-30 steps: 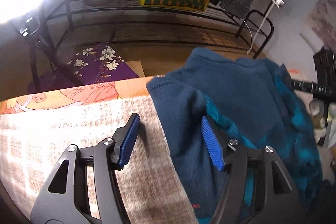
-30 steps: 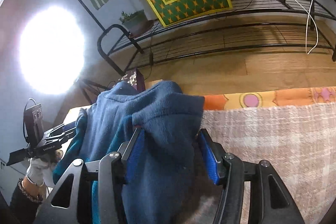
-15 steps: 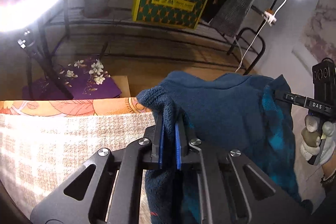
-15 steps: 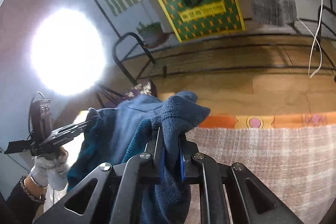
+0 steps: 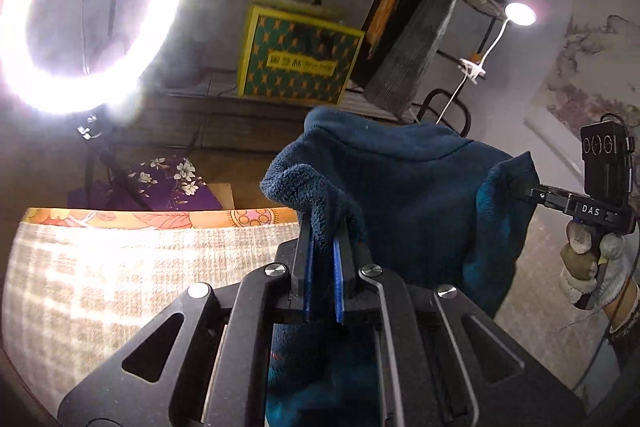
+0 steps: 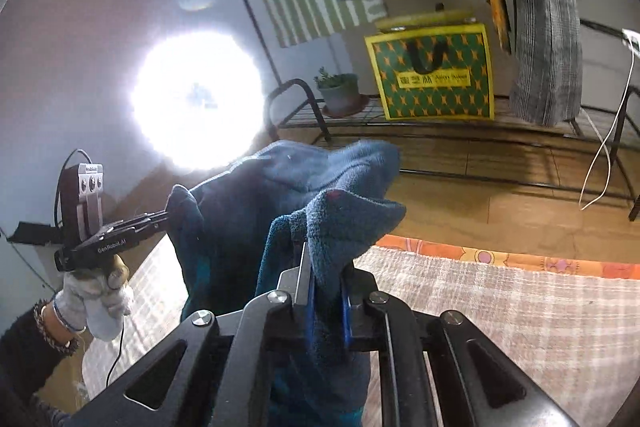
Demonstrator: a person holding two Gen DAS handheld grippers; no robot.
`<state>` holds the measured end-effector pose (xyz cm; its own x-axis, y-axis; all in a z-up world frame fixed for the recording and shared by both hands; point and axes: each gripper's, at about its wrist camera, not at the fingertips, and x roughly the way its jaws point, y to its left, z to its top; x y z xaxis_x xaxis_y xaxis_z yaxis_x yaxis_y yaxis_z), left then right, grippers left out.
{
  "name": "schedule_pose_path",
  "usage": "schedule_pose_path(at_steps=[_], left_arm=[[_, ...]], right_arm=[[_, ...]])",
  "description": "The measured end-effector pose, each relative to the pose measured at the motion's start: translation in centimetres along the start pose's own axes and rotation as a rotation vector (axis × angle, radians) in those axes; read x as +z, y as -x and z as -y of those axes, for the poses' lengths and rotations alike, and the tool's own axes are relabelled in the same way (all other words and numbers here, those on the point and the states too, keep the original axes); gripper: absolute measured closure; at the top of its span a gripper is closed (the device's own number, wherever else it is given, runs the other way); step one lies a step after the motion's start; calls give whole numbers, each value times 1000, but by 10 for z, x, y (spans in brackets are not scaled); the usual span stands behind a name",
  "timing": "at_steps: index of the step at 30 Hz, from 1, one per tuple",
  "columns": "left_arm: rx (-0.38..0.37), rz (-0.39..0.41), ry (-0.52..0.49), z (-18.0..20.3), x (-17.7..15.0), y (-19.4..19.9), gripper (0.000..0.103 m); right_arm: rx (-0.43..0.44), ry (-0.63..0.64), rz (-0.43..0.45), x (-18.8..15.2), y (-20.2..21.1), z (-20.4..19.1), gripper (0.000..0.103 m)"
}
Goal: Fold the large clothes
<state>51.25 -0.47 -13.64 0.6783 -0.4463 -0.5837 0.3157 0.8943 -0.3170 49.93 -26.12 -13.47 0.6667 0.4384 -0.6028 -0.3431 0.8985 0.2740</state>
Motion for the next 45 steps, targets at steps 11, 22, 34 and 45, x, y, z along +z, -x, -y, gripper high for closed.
schedule_pose_path(at_steps=[11,22,34,45], left_arm=[[-7,18,-51,34,-36,74,98],[2,-23,-101,60,-114,138,98],[57,-204,-238,79,-223,160,97],[-51,-74,-33,62,-212,278,96]], right_arm=[[8,36,2,-33,64,-51,96],[11,68,-45,-111,117,-92,96],[-78,79,-107,-196,151,-118,71],[-12,44,138,-209,291,-158,67]])
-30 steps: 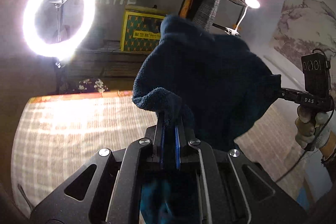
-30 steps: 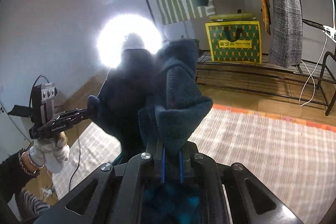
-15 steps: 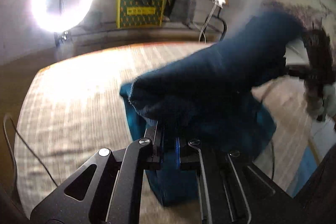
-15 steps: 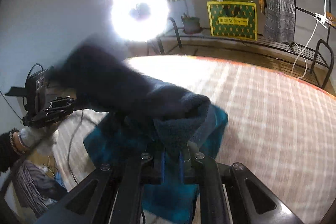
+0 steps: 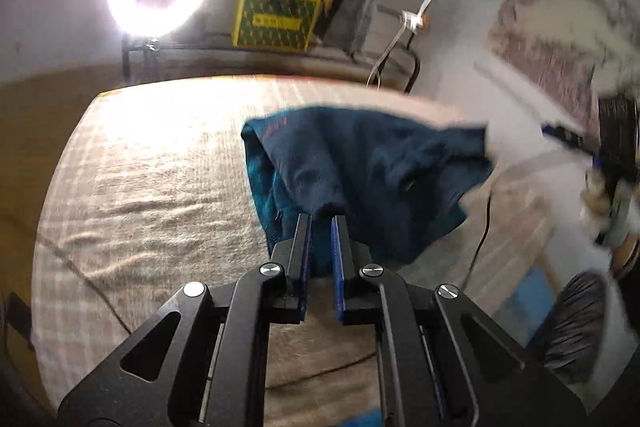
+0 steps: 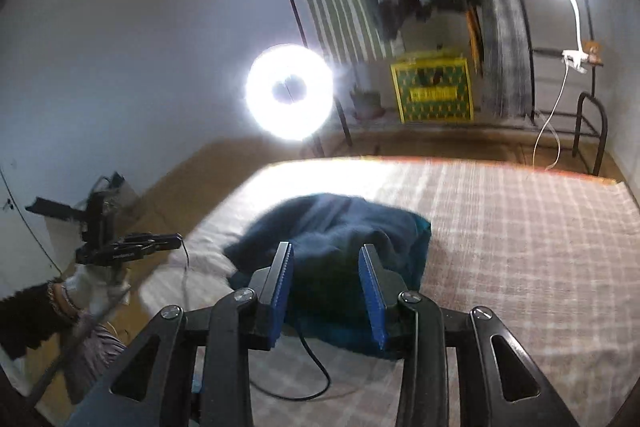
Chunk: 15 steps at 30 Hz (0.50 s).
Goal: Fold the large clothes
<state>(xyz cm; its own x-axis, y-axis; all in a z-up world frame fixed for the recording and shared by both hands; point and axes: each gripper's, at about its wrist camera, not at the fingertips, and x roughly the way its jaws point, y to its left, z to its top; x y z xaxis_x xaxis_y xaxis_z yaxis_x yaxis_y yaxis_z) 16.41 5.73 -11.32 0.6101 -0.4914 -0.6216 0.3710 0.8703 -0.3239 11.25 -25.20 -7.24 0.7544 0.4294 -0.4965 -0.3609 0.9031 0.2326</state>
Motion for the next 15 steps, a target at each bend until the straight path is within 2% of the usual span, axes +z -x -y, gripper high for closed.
schedule_pose_path(at_steps=[4,7,8,9,10,11,15], left_arm=[[-49,58,76,-6,21,36,84],[-95,78,125,-5,36,65,80],[-112,81,138,-2,42,76,77],[-116,85,136,-2,49,79,63],[-109,92,137,1,54,84,47],[-111,91,144,1,54,87,42],[-139,42,213,-3,51,58,40]], right_arm=[[-10,31,89,14,62,-23,59],[-21,50,123,25,99,-38,58],[-22,56,132,29,109,-42,53],[-22,61,133,32,114,-45,48],[-26,61,134,34,118,-47,39],[-32,56,137,35,118,-47,32],[-21,-25,125,25,94,-32,31]])
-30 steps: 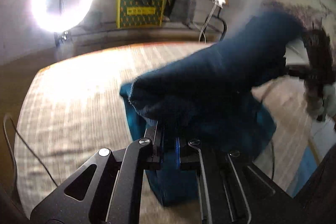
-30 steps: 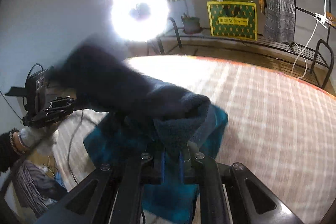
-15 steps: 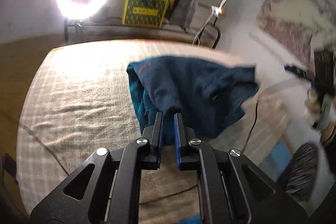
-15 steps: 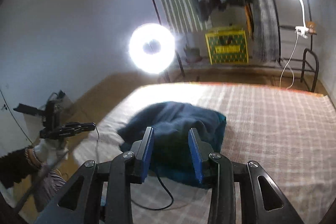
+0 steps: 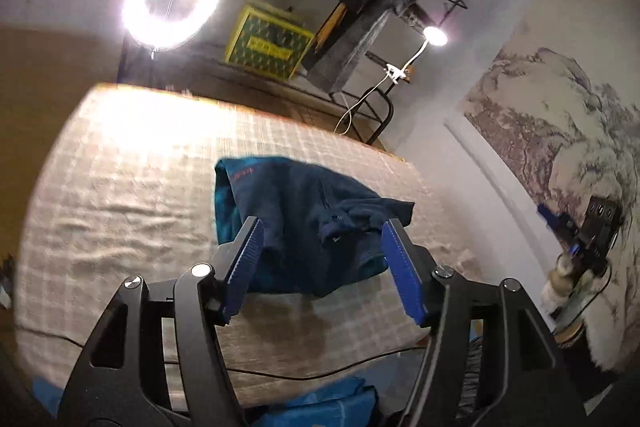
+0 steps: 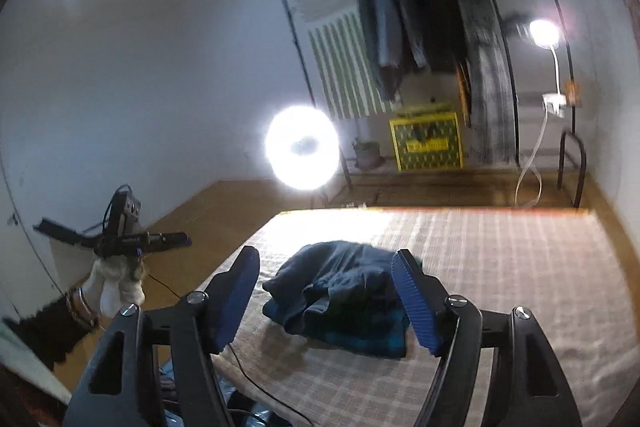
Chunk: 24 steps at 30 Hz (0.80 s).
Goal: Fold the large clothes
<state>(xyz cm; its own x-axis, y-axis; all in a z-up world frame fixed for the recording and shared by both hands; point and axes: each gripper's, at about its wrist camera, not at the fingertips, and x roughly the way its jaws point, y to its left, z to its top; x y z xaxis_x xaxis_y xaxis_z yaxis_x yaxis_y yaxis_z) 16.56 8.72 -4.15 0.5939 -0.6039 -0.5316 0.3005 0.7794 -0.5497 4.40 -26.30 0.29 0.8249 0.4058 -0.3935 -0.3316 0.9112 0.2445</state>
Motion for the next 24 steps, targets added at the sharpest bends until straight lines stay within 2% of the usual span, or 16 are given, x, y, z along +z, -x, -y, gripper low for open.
schedule_pose_path(at_steps=[8,14,18,20,21,23,24], left_arm=[[-52,-96,362,-73,-10,-103,40],[-24,-170,389,-88,-15,-150,40],[-25,-210,424,-98,-25,-173,40],[-26,-237,406,-98,-29,-183,40],[-28,-244,390,-96,-30,-187,43],[-25,-250,377,-95,-31,-193,65],[-31,-257,384,-97,-32,-197,86]], right_arm=[[28,-327,-124,-42,-110,78,31],[78,-562,-205,-73,-173,124,30],[87,-600,-266,-83,-209,134,31],[104,-607,-285,-89,-222,137,34],[113,-613,-291,-91,-227,138,38],[131,-616,-325,-95,-238,138,63],[124,-609,-337,-96,-241,137,69]])
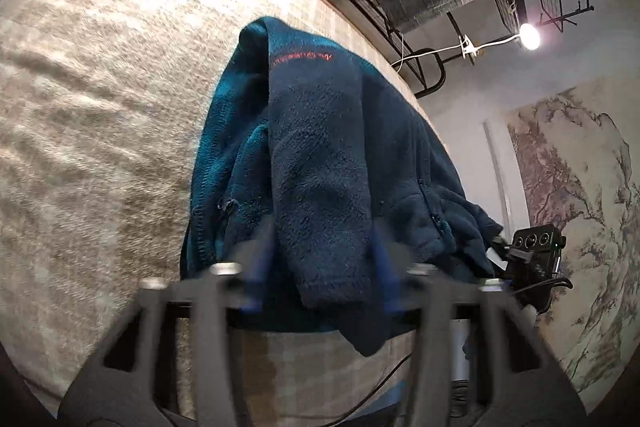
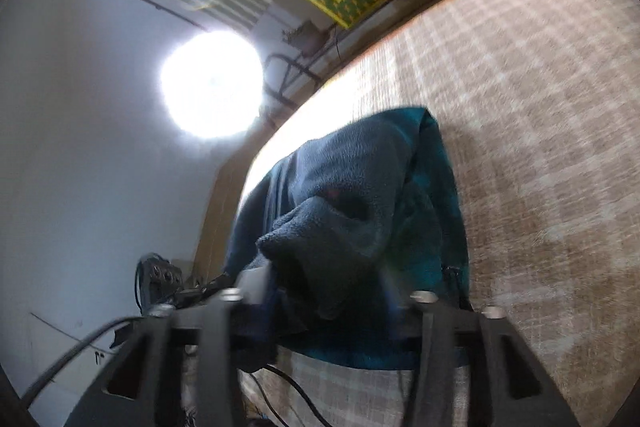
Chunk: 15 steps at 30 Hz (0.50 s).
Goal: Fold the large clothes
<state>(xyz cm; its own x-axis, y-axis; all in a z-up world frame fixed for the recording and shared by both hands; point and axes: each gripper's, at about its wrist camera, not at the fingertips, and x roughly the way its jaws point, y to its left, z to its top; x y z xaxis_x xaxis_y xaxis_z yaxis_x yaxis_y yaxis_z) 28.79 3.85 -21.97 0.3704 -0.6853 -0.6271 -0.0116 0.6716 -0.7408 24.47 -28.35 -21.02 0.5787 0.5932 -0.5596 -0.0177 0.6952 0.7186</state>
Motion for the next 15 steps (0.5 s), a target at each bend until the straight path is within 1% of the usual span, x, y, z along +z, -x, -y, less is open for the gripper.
schedule_pose_path(at_steps=[1,2,3,4,6,7,8,9,11,14,15], left_arm=[[-1,-2,5,-1,0,-1,89],[0,7,2,0,0,1,90],[-5,16,-6,3,-1,4,91],[-25,26,-10,6,-3,12,92],[-71,48,-3,9,-10,28,92],[-85,57,-5,9,-13,36,93],[-83,65,-19,9,-18,46,93],[-78,68,-22,6,-22,51,93],[-41,47,-16,-8,-28,48,93],[34,-18,45,-39,-35,24,93],[34,-27,64,-47,-37,18,93]], right_arm=[[-12,14,-8,0,-2,-2,80],[-27,29,-12,-2,-1,-4,86],[-32,37,-11,-4,0,-6,88],[-26,49,-9,-8,6,-9,91],[-16,63,-2,-15,18,-13,93],[1,65,-3,-21,27,-14,94],[11,67,-7,-30,33,-13,94],[9,74,-16,-35,33,-10,95],[-50,92,-58,-50,25,1,95],[-119,34,-134,-60,-2,27,96],[-133,30,-153,-62,-9,32,96]])
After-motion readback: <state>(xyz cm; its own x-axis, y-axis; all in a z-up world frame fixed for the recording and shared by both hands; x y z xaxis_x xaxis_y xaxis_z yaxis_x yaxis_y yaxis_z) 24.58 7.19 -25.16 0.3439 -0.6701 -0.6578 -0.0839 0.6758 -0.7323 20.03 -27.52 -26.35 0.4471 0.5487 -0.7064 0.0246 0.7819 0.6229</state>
